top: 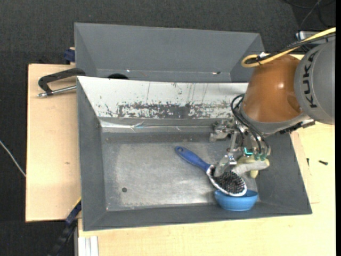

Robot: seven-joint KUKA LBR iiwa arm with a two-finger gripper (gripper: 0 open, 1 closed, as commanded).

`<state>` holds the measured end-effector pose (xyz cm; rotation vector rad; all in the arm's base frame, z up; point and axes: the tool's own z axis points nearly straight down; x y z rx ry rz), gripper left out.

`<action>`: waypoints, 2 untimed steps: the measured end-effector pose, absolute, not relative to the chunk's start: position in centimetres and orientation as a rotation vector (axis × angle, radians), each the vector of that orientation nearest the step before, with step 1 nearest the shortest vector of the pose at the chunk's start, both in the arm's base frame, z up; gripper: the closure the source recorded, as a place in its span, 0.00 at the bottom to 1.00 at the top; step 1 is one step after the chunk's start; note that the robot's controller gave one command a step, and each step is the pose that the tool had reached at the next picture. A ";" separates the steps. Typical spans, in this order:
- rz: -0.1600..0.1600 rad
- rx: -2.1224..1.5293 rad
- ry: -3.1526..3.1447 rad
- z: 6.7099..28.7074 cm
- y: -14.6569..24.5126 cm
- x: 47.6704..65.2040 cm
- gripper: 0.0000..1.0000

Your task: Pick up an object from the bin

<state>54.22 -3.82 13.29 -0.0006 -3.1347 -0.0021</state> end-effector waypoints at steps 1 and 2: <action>-0.006 -0.184 -3.137 7.3 -4.1 54.8 0.00; -0.004 -0.180 -3.136 7.6 -4.1 54.9 1.00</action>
Offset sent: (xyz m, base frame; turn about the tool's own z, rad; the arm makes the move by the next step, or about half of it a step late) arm 0.0038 -0.0041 -0.0629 0.1159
